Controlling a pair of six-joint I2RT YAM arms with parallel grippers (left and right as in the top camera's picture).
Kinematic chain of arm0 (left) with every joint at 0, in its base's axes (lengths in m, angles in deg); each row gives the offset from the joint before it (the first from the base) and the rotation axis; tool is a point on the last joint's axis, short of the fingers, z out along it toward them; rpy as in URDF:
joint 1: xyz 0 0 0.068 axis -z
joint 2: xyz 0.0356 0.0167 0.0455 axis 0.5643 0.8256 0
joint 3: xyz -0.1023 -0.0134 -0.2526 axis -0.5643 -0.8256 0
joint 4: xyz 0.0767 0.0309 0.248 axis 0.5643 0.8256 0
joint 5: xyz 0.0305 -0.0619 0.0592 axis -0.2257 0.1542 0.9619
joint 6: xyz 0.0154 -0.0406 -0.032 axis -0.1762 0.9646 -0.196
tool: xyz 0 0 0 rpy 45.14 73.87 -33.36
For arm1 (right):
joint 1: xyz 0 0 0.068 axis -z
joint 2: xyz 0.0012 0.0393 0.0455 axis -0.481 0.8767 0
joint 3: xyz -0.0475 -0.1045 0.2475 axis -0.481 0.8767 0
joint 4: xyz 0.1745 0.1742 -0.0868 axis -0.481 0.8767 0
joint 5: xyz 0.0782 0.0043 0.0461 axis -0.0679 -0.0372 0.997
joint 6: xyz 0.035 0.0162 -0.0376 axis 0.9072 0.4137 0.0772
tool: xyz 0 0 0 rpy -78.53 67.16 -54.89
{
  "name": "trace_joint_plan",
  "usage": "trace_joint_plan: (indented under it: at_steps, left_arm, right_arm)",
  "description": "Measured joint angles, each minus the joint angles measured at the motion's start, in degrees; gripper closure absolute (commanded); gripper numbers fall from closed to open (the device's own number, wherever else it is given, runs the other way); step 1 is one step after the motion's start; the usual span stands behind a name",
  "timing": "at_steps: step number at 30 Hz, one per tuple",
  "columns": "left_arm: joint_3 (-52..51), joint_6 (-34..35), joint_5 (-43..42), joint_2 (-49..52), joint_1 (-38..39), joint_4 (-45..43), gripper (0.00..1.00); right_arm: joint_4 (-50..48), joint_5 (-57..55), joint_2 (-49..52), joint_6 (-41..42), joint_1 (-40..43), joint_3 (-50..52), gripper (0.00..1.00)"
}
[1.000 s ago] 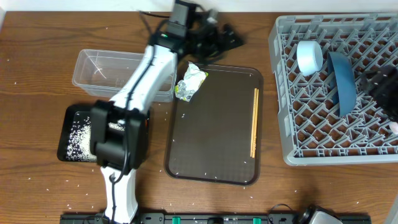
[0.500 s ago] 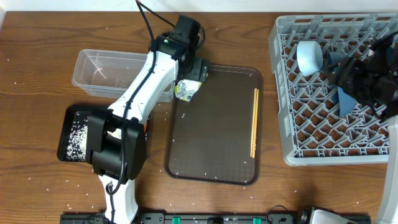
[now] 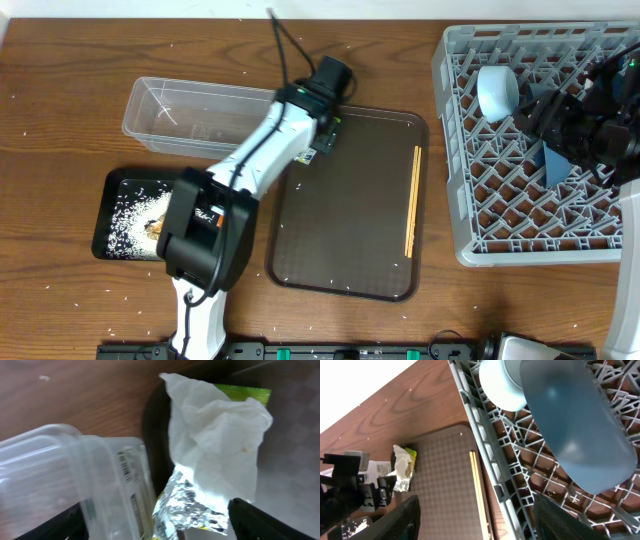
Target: Sort waste into correct bins and load items into the dishwasher rack
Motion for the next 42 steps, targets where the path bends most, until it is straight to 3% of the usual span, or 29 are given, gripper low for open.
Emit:
trace_joint_plan:
  at_steps: [5,8,16,27,29,31,33,42]
  left_arm:
    - [0.00,-1.03,7.41,-1.20,1.75,1.05,0.09]
    - [0.00,-1.07,8.00,-3.32,1.68,1.20,0.14]
    - [0.00,-1.84,-4.85,-7.69,5.38,1.18,0.29]
    - [-0.09,-3.91,-9.84,3.19,3.72,-2.29,0.30]
    - [-0.11,-3.80,-9.81,3.91,2.56,-3.63,0.40]
    - [-0.13,-3.80,-9.81,3.96,1.75,-4.04,0.73]
    - [-0.13,-4.09,-10.03,3.96,1.38,-4.70,0.92]
    - [-0.13,-4.26,-15.47,3.96,1.75,-4.09,0.94]
  right_arm:
    - [0.00,0.00,0.00,0.00,0.00,0.00,0.34]
    - [0.00,0.00,0.00,0.00,0.00,0.00,0.33]
    - [-0.17,-0.02,0.00,0.00,0.00,0.00,0.32]
    - [0.83,-0.02,0.00,0.00,0.00,0.00,0.30]
    - [1.01,0.00,0.00,-0.02,0.00,0.00,0.30]
    - [1.11,-0.02,0.00,-0.04,0.00,0.00,0.30]
    - [1.16,-0.02,0.00,-0.04,0.00,0.00,0.30]
    - [2.27,-0.02,0.00,-0.09,0.00,0.00,0.30]
